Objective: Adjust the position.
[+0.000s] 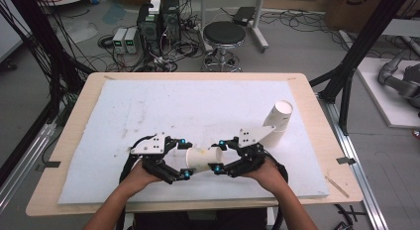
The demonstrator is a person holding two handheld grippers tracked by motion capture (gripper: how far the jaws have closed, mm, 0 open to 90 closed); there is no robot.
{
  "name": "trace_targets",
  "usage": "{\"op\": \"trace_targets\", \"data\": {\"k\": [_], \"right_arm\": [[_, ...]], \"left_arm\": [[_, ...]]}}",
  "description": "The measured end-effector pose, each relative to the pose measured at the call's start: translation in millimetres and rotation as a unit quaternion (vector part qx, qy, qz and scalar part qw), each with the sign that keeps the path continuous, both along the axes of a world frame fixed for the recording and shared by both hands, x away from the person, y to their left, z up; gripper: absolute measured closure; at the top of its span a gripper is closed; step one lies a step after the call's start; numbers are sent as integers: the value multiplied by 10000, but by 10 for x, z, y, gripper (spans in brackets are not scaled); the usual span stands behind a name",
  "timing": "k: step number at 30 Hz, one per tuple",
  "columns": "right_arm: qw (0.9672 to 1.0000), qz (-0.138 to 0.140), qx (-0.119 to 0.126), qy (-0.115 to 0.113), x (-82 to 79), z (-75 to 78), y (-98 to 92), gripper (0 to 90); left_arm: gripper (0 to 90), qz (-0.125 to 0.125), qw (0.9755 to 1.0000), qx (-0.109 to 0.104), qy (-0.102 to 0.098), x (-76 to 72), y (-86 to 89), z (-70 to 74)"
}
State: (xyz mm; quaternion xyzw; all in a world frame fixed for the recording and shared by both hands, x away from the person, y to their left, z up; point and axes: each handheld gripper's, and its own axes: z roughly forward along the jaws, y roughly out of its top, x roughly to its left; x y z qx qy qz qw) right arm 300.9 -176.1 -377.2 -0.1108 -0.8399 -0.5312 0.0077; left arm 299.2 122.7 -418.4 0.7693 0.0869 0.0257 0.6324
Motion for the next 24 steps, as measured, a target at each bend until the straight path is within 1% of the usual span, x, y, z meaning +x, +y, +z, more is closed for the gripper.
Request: {"op": "trace_targets", "data": {"k": [4, 6, 8, 11, 13, 15, 17, 18, 19, 21, 22, 23, 24], "right_arm": [[9996, 101, 226, 150, 15, -2, 1, 365], [9995, 105, 262, 173, 25, -3, 1, 366], [9992, 108, 309, 208, 38, -6, -8, 366], [9988, 107, 372, 302, 53, -13, -17, 368], [9988, 102, 332, 356, 58, -18, -16, 368], [9988, 101, 287, 384, 64, -24, -12, 369], [9989, 97, 251, 393, 64, -28, -7, 368], [9988, 110, 250, 412, 62, -28, -4, 369], [9990, 106, 252, 359, 65, -28, 0, 368], [9989, 103, 236, 388, 56, -23, 4, 362], [9993, 47, 219, 296, 50, -18, 12, 322], [9995, -58, 176, 258, 38, -7, 20, 237], [9995, -175, 117, 255, 30, 5, 29, 200]], "left_arm": [[171, -20, 10000, -58, -15, -4, -2, 0], [186, -73, 9999, -108, -52, 0, 7, 5], [228, -103, 9998, -142, -107, -4, 17, 11], [251, -94, 9997, -183, -120, -4, 27, 17], [265, -81, 9997, -150, -146, -8, 34, 24], [280, -71, 9998, -62, -168, -11, 33, 39], [288, -86, 9998, 18, -166, -10, 38, 56], [293, -81, 9998, 40, -154, -13, 39, 65], [297, -84, 9998, 64, -161, -12, 42, 71], [298, -82, 9999, 84, -121, -11, 48, 85], [298, -77, 9998, 117, -116, -8, 52, 96], [300, -61, 9997, 177, -126, -6, 61, 106], [301, -43, 9997, 195, -110, -4, 65, 114]]}}
